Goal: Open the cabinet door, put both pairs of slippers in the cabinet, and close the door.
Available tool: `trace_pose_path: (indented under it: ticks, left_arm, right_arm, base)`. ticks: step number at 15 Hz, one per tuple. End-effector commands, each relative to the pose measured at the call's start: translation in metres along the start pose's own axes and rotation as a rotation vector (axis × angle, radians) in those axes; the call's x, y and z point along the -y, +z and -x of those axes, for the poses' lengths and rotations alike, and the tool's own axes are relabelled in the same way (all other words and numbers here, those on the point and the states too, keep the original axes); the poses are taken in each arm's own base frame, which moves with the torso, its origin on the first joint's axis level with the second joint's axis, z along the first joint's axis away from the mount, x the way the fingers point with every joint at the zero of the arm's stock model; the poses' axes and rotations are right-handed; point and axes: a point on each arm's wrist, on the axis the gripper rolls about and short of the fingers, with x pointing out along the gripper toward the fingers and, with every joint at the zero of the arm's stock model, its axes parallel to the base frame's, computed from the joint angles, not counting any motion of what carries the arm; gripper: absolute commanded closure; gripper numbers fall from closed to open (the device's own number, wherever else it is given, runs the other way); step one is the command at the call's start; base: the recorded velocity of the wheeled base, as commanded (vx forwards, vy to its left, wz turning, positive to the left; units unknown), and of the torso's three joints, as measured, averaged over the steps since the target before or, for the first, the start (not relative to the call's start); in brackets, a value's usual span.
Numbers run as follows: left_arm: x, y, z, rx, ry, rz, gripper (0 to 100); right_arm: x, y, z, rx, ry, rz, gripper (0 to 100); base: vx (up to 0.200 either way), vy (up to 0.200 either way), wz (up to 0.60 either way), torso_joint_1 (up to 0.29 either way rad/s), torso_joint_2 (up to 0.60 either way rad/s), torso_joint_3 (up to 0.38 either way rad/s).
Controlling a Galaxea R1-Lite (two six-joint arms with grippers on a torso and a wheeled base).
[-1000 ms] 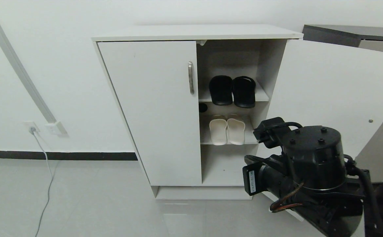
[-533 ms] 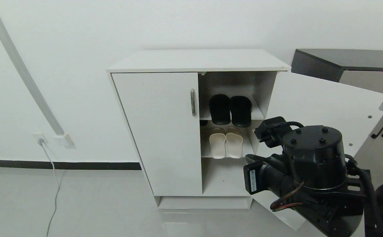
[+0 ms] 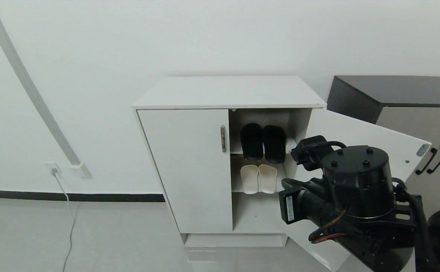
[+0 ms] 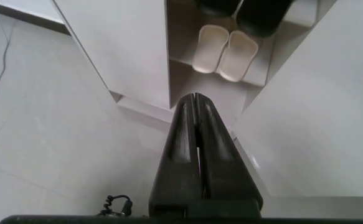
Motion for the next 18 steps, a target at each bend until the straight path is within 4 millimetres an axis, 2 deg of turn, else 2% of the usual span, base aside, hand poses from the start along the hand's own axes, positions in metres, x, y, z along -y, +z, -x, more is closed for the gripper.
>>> trace_pose_path:
  ticks: [1, 18]
  left_arm:
    - [0.0, 0.0, -0.0001, -0.001, 0.0, 0.001, 100]
    - [0.0, 0.0002, -0.0001, 0.0, 0.0, 0.001, 100]
  right_arm:
    - [-0.0002, -0.0004, -0.0003, -0.001, 0.0, 0.001, 100]
    - [0.0036, -0.0033, -0.0051, -0.014, -0.012, 0.0, 100]
  base:
    - [0.0, 0.0, 0.0, 0.183, -0.5, -0.31]
    - [0.0, 0.0, 0.0, 0.228, -0.54, -0.315]
